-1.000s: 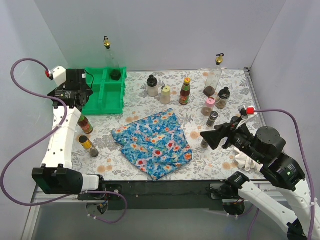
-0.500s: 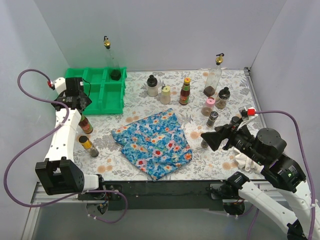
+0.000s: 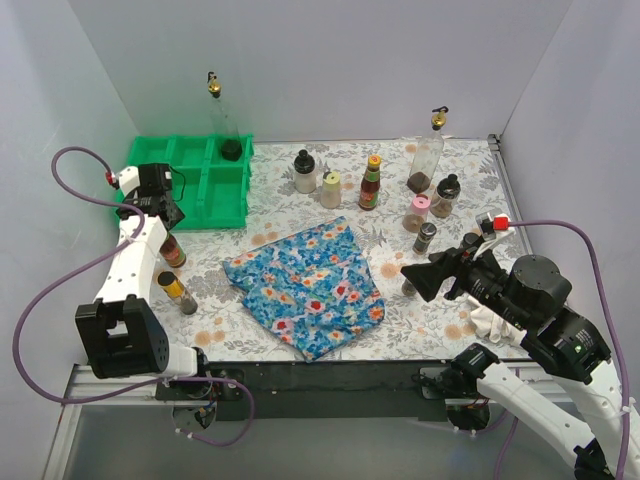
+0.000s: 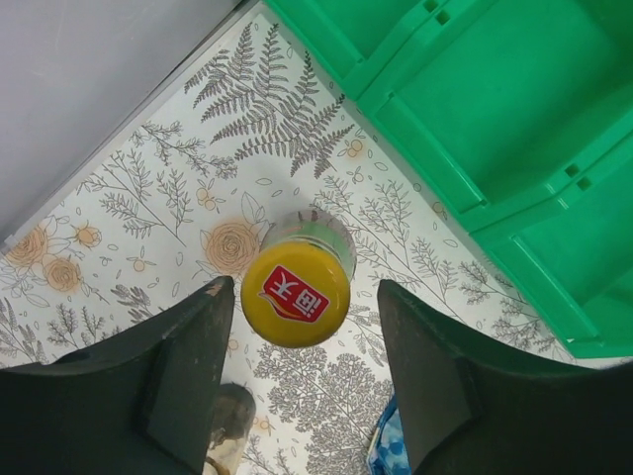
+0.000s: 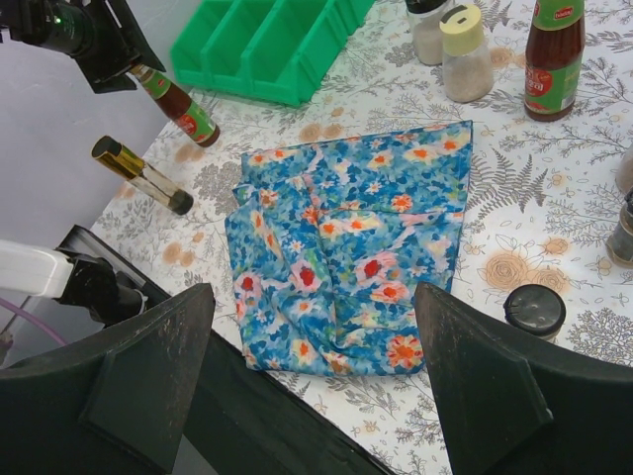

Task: Organize the condiment bottles
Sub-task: Pick up the bottle from the center of the board.

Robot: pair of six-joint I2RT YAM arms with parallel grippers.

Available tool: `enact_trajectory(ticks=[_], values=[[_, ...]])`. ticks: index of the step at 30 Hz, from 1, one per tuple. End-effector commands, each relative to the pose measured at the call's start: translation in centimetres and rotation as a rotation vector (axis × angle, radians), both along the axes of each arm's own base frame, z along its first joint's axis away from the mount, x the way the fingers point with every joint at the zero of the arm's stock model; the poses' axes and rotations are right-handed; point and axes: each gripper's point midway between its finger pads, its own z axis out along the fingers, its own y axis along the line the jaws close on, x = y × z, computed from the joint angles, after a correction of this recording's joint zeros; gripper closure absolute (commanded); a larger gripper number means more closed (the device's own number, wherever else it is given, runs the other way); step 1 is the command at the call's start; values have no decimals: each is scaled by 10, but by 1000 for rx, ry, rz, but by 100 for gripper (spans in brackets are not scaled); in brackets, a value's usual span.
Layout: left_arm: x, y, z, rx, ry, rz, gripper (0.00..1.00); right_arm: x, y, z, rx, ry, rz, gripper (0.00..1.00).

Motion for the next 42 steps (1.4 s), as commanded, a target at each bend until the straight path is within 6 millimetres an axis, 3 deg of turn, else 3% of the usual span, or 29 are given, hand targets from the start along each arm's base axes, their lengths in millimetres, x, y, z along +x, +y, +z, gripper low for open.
enact_trajectory(ticks=[1, 7, 9, 10, 11, 14, 19, 20, 22, 24, 26, 27, 29, 30, 32, 34, 35, 36, 38, 39, 41, 42], values=[[4, 10, -4, 29, -13, 11, 45, 2, 2, 18, 39, -51, 4, 9], [16, 13, 6, 57, -55, -19, 59, 1, 2, 17, 49, -44, 3, 9], [16, 14, 8, 68, -49, -27, 69, 1, 2, 17, 48, -43, 3, 9], [17, 15, 10, 75, -50, -29, 81, 1, 2, 16, 49, -42, 3, 9], [16, 15, 12, 80, -49, -28, 87, 1, 2, 16, 49, -39, 3, 9], [16, 16, 25, 90, -71, -32, 100, 2, 3, 14, 54, -39, 2, 9], [26, 13, 81, 102, -194, -65, 100, 3, 6, 12, 57, -36, 9, 10], [32, 13, 106, 106, -250, -65, 100, 3, 6, 13, 60, -37, 9, 10], [40, 10, 116, 91, -254, -80, 100, 4, 8, 17, 68, -46, 12, 10], [49, 10, 146, 94, -316, -85, 100, 5, 8, 21, 74, -54, 11, 10], [61, 8, 157, 85, -340, -101, 100, 7, 9, 21, 67, -54, 7, 10], [67, 9, 175, 93, -383, -105, 100, 8, 9, 22, 67, -56, 5, 10], [83, 11, 182, 110, -403, -116, 100, 10, 9, 23, 65, -58, 3, 10], [90, 12, 198, 125, -439, -122, 100, 11, 10, 22, 64, -57, 1, 10], [111, 19, 199, 162, -431, -125, 100, 12, 11, 20, 58, -54, 0, 9], [128, 22, 220, 196, -492, -135, 100, 14, 11, 18, 55, -53, -1, 10], [144, 20, 212, 190, -481, -164, 100, 14, 12, 17, 52, -51, 0, 10], [153, 17, 231, 192, -541, -179, 100, 15, 13, 15, 50, -51, 1, 9], [169, 15, 235, 179, -571, -197, 100, 21, 9, 14, 44, -60, -36, 9], [184, 13, 226, 157, -568, -213, 100, 23, 9, 13, 42, -62, -42, 9], [197, 12, 240, 161, -620, -228, 100, 26, 9, 10, 34, -63, -49, 10], [209, 12, 227, 156, -605, -237, 100, 27, 10, 9, 32, -64, -50, 9]])
